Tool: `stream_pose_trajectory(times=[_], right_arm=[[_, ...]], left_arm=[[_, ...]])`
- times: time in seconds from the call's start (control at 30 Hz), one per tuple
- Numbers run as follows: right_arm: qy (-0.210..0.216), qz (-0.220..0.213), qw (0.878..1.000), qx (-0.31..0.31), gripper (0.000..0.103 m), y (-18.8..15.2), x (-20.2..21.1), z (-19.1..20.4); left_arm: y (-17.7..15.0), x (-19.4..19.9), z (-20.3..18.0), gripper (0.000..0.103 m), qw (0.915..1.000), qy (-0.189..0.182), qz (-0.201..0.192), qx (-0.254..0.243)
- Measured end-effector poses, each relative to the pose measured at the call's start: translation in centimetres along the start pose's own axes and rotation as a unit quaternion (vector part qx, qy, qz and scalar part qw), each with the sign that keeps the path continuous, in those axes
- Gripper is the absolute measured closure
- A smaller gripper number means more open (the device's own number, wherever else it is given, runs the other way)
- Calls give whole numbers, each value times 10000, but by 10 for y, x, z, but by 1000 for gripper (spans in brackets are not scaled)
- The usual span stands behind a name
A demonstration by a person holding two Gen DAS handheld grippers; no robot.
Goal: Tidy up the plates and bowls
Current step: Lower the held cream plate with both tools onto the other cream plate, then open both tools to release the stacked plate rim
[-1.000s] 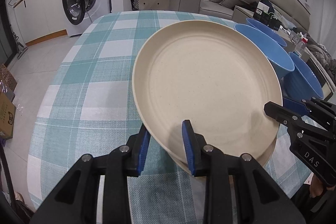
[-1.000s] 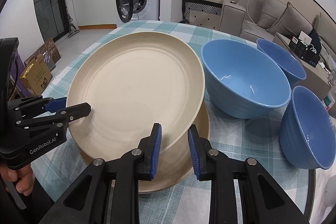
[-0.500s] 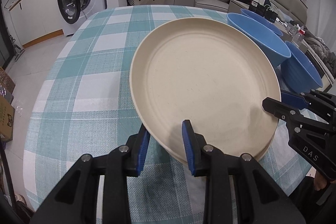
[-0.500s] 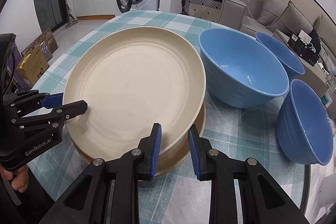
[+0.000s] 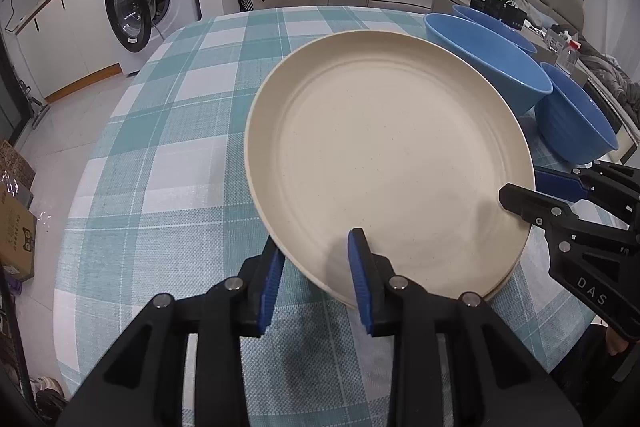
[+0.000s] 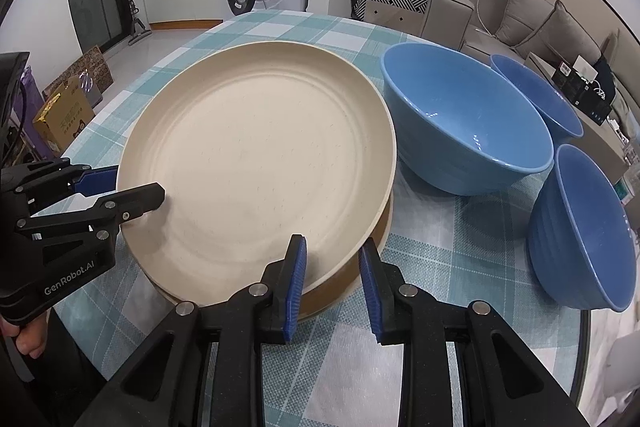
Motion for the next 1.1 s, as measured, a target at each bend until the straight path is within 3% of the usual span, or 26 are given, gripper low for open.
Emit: stream_pose_trajectory(times=[0.6, 1.1], right_arm=[[116, 65, 9999, 50, 70, -4, -5, -3], [259, 38, 9997, -5, 66, -5, -2, -10]], left_arm=[[-2, -1, -4, 68, 9999, 28, 7, -165], [0, -5, 7, 64, 9999, -116, -35, 117]])
Point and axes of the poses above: each gripper's, at about its wrist camera, not at the fingertips, and x roughly against the way its jaws point, z to its left, y to its top, the point moved 1 cm from there along -x, roughly the way its jaws point, and after that the axes turned 7 degrees about -z, right-handed, at the moved point
